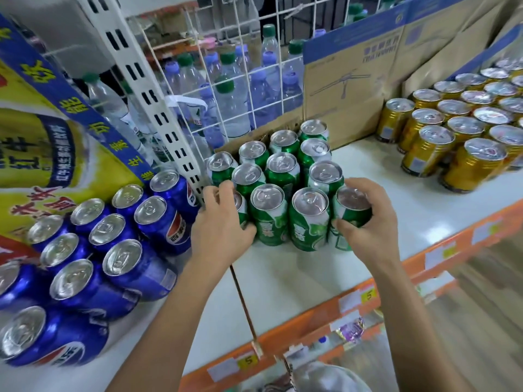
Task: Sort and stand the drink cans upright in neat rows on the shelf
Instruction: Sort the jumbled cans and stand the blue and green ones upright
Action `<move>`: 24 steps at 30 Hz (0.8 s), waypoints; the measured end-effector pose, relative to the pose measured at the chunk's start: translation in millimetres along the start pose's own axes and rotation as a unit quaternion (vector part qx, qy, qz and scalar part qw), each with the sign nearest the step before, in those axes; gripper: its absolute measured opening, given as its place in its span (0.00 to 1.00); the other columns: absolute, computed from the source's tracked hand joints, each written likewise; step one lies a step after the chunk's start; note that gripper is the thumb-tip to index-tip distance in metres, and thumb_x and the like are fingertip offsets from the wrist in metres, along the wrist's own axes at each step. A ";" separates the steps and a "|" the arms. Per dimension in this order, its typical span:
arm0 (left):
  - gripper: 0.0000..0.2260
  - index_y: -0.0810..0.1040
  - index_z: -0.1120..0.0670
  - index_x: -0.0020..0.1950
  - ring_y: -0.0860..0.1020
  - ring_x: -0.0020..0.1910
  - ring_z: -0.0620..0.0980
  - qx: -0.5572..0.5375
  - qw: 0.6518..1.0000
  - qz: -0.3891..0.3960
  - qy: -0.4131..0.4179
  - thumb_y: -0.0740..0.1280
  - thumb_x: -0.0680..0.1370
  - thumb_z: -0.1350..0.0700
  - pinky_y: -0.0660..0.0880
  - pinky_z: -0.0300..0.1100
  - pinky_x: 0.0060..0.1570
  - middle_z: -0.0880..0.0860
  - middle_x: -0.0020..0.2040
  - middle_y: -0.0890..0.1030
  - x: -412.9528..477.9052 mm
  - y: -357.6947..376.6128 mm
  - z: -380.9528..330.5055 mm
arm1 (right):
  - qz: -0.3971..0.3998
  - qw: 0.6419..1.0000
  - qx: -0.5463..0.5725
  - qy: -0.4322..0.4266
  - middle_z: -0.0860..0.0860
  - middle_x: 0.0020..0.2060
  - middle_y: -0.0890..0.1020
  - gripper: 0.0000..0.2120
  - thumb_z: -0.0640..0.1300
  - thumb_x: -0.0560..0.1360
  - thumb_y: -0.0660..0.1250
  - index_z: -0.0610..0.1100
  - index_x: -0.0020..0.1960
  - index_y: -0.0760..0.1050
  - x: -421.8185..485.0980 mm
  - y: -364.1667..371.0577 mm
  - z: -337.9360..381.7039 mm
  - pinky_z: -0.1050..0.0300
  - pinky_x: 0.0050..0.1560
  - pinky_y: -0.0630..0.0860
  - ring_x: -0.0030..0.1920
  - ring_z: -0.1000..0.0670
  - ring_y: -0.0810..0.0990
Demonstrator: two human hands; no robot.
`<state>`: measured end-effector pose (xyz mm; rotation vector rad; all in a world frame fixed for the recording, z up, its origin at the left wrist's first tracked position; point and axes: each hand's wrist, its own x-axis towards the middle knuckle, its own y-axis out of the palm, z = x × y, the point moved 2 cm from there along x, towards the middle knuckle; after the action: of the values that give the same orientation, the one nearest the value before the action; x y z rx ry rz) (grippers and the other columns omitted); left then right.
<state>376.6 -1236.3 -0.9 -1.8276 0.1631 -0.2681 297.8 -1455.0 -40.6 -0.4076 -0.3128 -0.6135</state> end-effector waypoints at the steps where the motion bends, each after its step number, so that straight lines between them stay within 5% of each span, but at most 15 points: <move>1: 0.32 0.58 0.54 0.69 0.74 0.53 0.64 0.003 1.000 0.000 -0.003 0.70 0.71 0.50 0.68 0.48 0.45 0.57 0.64 0.62 0.1 1.1 0.3 | -0.002 1.000 -0.010 -0.012 0.51 0.56 0.75 0.30 0.35 0.57 0.69 0.54 0.57 0.73 0.2 0.5 -0.8 0.63 0.54 0.73 0.54 0.46 0.76; 5: 0.32 0.57 0.52 0.70 0.74 0.56 0.62 -0.016 1.000 0.013 0.005 0.69 0.72 0.49 0.68 0.48 0.46 0.55 0.65 0.62 -0.7 2.1 5.1 | 0.031 0.998 -0.048 -0.041 0.53 0.60 0.71 0.28 0.46 0.63 0.68 0.49 0.63 0.71 -3.1 -4.3 -1.9 0.43 0.61 0.72 0.62 0.43 0.72; 10: 0.31 0.63 0.52 0.72 0.65 0.67 0.57 -0.057 0.998 -0.015 0.027 0.69 0.73 0.45 0.67 0.51 0.63 0.54 0.68 0.65 -4.9 -8.2 12.7 | 0.003 0.980 -0.174 -0.093 0.45 0.64 0.72 0.23 0.54 0.74 0.62 0.41 0.64 0.73 -1.6 -8.5 30.3 0.48 0.64 0.71 0.64 0.45 0.72; 13: 0.26 0.70 0.53 0.69 0.67 0.65 0.57 -0.069 0.994 -0.071 0.051 0.69 0.74 0.46 0.68 0.49 0.61 0.54 0.66 0.68 -16.7 -22.5 12.1 | 0.024 0.973 -0.176 -0.147 0.45 0.61 0.75 0.18 0.48 0.76 0.61 0.39 0.62 0.74 -3.4 12.7 58.5 0.57 0.65 0.66 0.63 0.46 0.72; 17: 0.20 0.75 0.54 0.63 0.70 0.61 0.55 -0.065 0.985 -0.140 0.071 0.68 0.74 0.48 0.71 0.49 0.56 0.54 0.62 0.72 -35.1 -44.9 24.2 | 0.116 0.957 -0.169 -0.205 0.46 0.62 0.76 0.17 0.46 0.78 0.58 0.39 0.62 0.74 -20.1 64.8 85.6 0.55 0.68 0.63 0.65 0.46 0.70; 24: 0.23 0.76 0.54 0.63 0.72 0.61 0.58 -0.018 0.980 -0.197 -0.024 0.58 0.72 0.45 0.72 0.51 0.58 0.56 0.62 0.74 -95.2 -86.8 113.2 | 0.249 0.916 -0.110 -0.293 0.43 0.60 0.76 0.18 0.46 0.75 0.59 0.37 0.59 0.75 -68.7 169.1 141.1 0.52 0.68 0.64 0.64 0.44 0.69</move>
<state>312.7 -1083.8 44.6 -1.8907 -0.2330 -0.4989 324.9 -1231.3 9.1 -0.8600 -0.6895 -0.0055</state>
